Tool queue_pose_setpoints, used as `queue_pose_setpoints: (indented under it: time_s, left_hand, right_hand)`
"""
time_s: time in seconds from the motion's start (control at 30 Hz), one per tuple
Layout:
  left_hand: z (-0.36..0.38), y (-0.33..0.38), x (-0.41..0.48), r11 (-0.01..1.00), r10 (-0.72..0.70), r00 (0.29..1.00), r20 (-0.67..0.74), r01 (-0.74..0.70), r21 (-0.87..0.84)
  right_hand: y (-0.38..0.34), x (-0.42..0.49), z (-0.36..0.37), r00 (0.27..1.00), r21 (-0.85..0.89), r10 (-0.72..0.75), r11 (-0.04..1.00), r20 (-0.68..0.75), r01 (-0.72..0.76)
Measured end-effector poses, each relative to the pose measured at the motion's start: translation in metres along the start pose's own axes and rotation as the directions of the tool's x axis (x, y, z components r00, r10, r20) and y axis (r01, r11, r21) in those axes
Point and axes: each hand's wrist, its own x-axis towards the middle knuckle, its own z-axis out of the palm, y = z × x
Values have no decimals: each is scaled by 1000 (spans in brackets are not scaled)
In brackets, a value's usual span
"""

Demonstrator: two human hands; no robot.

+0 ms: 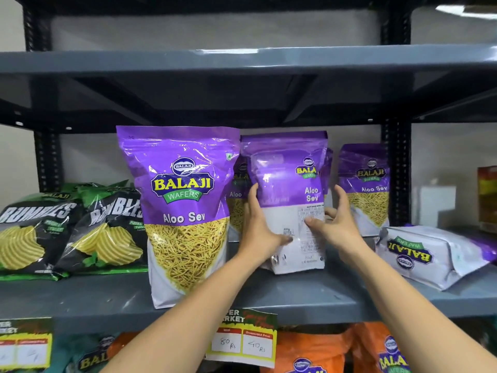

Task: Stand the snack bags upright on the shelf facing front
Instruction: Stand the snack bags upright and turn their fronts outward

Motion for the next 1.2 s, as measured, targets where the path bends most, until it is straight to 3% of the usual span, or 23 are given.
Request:
queue_pose_setpoints:
  time_s: [0.17, 0.33, 0.4, 0.47, 0.6, 0.73, 0.97, 1.2]
  left_hand:
    - [-1, -3, -15, 990, 1, 1000, 29, -5, 144]
    - [6, 13, -41, 935, 146, 969, -197, -71, 346]
    - [16, 16, -54, 968, 108, 988, -115, -78, 239]
    - [27, 15, -62, 993, -45, 999, 30, 42, 107]
    - [33, 7, -61, 984, -150, 985, 83, 141, 108]
    - [29, 7, -57, 982, -191, 981, 38, 190, 26]
    - [26, 16, -44, 929, -311, 947, 82, 321, -185]
    - [24, 9, -23, 896, -352, 929, 116, 370, -245]
  right_hand:
    - [16, -9, -4, 1000, 46, 0, 999, -28, 2]
    - [11, 9, -13, 988, 213, 142, 969, -66, -126]
    - [10, 24, -19, 967, 338, 251, 915, -51, -220]
    - [13, 35, -22, 936, 392, 352, 864, -22, -316]
    - [19, 45, -20, 884, 330, 466, 828, 47, -454]
    - [21, 48, -20, 895, 163, 422, 882, 144, -442]
    - [22, 37, -26, 871, 155, 417, 872, 259, -464]
    - [10, 26, -20, 829, 56, 351, 908, 435, -414]
